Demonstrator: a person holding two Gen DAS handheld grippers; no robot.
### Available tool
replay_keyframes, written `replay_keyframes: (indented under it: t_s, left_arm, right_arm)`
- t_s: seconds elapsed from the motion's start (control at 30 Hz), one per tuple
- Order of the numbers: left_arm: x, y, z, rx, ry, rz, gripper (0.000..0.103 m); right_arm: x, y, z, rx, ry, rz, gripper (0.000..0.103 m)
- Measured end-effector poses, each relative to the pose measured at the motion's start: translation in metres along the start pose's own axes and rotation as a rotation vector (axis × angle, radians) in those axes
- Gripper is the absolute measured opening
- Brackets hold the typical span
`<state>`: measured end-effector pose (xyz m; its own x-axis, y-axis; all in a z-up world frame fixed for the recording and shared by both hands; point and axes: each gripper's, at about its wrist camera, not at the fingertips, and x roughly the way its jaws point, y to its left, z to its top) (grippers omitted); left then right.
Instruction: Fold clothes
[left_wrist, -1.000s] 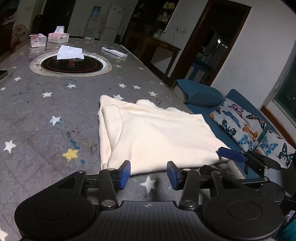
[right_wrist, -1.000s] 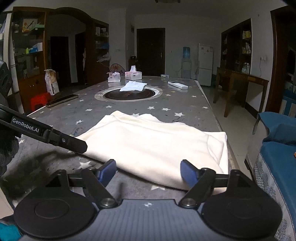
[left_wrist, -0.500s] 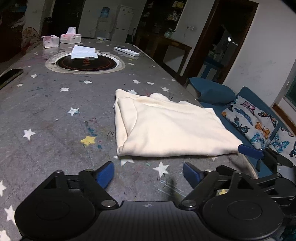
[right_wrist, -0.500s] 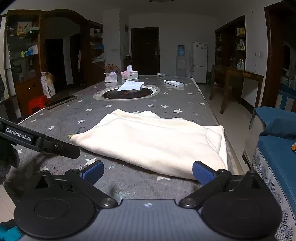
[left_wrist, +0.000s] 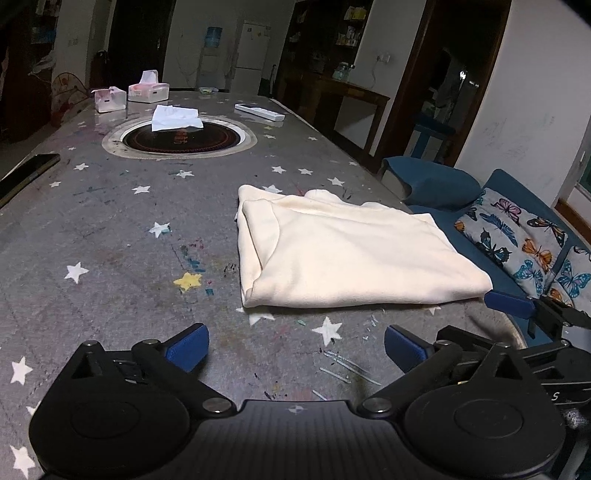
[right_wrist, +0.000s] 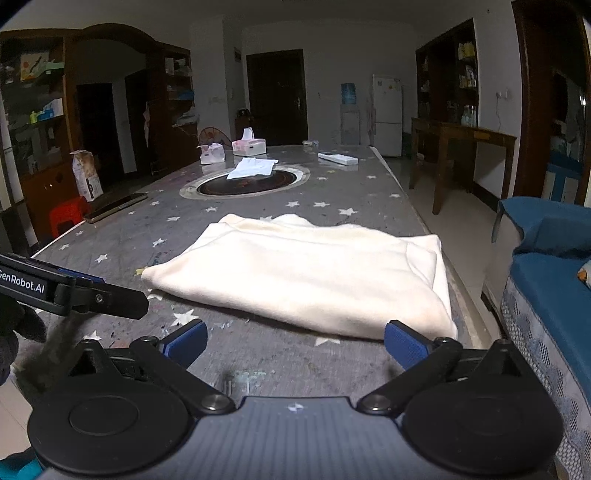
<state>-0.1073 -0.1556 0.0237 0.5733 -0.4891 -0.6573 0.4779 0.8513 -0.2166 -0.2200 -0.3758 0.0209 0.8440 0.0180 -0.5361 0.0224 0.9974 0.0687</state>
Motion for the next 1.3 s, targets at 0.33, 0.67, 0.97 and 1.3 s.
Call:
replay_keyframes:
  t_s: [0.33,0.67,0.97,1.3]
  left_arm:
    - [-0.004,-0.004,-0.005,0.01,0.003,0.033,0.103]
    - [-0.011,-0.01,-0.01,0.023,-0.005,0.04,0.103]
    - [-0.016,-0.013,-0.015,0.031,-0.012,0.045,0.103]
    - [-0.022,-0.018,-0.02,0.039,-0.02,0.04,0.103]
  right_arm:
    - [-0.006,0.009,-0.006,-0.032,0.014,-0.029,0.103]
    - [-0.015,0.01,-0.01,0.001,-0.001,-0.045,0.103]
    - [-0.02,0.011,-0.012,0.003,-0.011,-0.061,0.103]
    - [-0.027,0.019,-0.012,-0.02,-0.04,-0.061,0.103]
